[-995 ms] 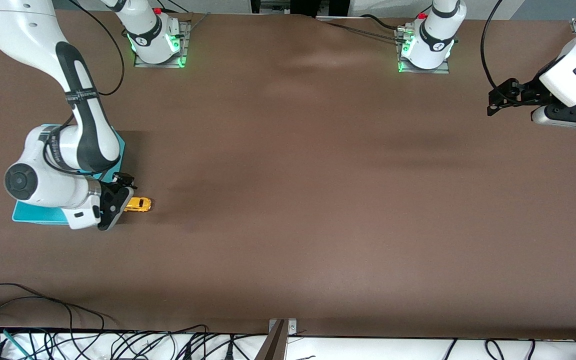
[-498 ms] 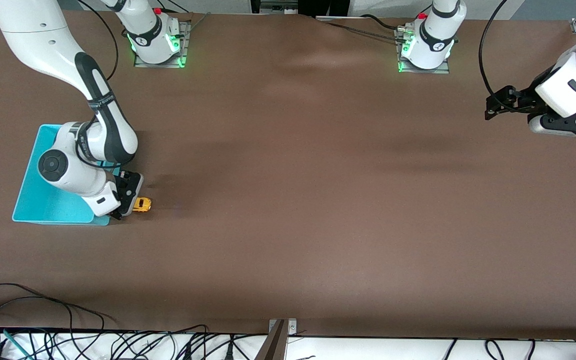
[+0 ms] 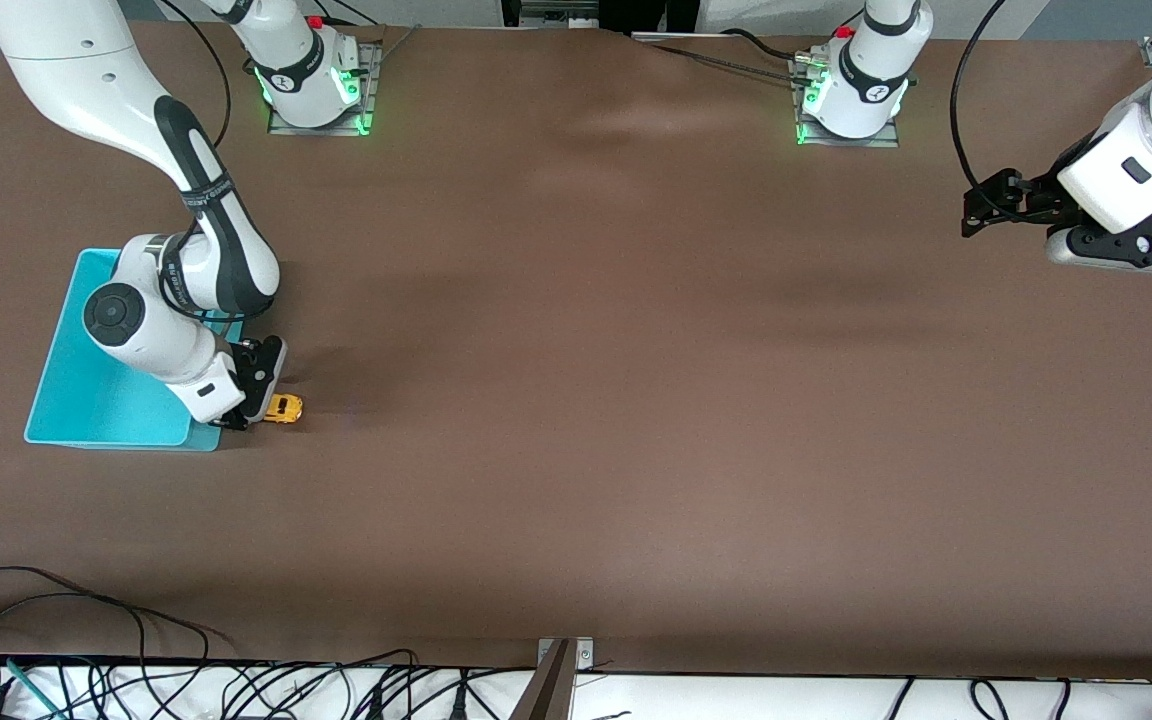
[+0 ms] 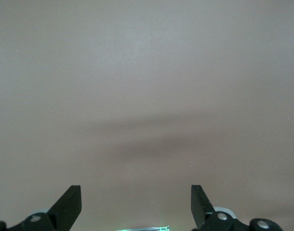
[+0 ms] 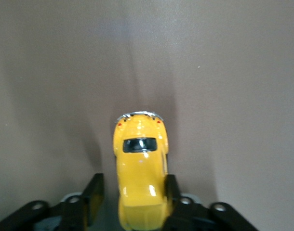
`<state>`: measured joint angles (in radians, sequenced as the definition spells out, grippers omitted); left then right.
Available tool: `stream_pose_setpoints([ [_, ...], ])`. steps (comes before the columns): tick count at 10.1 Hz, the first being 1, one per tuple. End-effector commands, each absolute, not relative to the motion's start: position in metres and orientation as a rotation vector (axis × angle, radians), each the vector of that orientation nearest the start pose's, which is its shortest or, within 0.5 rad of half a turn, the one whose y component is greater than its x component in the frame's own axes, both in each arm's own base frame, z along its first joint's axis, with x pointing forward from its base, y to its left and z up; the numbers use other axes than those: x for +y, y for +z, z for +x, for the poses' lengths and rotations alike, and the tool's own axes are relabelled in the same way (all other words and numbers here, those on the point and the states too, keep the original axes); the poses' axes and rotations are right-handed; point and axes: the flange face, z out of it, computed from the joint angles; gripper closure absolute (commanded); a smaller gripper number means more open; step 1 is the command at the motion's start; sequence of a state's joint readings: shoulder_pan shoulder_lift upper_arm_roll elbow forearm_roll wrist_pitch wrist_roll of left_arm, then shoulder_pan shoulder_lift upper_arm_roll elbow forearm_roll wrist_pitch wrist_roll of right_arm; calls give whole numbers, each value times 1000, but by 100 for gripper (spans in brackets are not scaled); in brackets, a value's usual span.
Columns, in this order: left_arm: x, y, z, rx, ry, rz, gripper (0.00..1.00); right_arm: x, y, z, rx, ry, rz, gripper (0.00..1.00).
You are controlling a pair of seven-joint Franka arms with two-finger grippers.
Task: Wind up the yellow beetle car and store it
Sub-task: 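Close the right gripper on the yellow car beside the box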
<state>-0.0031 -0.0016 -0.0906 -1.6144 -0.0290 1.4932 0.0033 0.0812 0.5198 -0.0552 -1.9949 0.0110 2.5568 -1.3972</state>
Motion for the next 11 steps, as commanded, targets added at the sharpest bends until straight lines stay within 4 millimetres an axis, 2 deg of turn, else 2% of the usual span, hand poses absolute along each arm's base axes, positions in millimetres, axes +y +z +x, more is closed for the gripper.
stream_pose_setpoints([
  [1, -55, 611, 543, 159, 162, -3160, 0, 18, 208, 606, -2132, -41, -2391, 100],
  [2, -56, 612, 542, 160, 158, -3166, 0, 19, 210, 607, -2135, -47, -2391, 100],
  [3, -55, 612, 542, 159, 160, -3180, 0, 26, 230, 612, -2132, -97, -2409, 100],
  [4, -53, 612, 542, 184, 159, -3182, 0, 58, 263, 618, -2173, -168, -2373, 100],
  [5, -52, 613, 543, 230, 153, -3182, 0, 56, 275, 620, -2122, -138, -2395, 100],
  [7, -38, 616, 542, 293, 141, -3201, 0, 37, 314, 622, -2048, -119, -2457, 100],
  [8, -30, 617, 543, 309, 139, -3209, 0, 17, 341, 623, -1953, -55, -2517, 100],
  [9, -32, 617, 542, 313, 141, -3217, 0, 1, 364, 627, -1902, 7, -2537, 100],
  [10, -32, 613, 544, 310, 151, -3216, 0, -24, 379, 629, -1862, 49, -2565, 100],
  [11, -33, 612, 545, 301, 152, -3210, 0, -52, 384, 623, -1798, 118, -2584, 100],
])
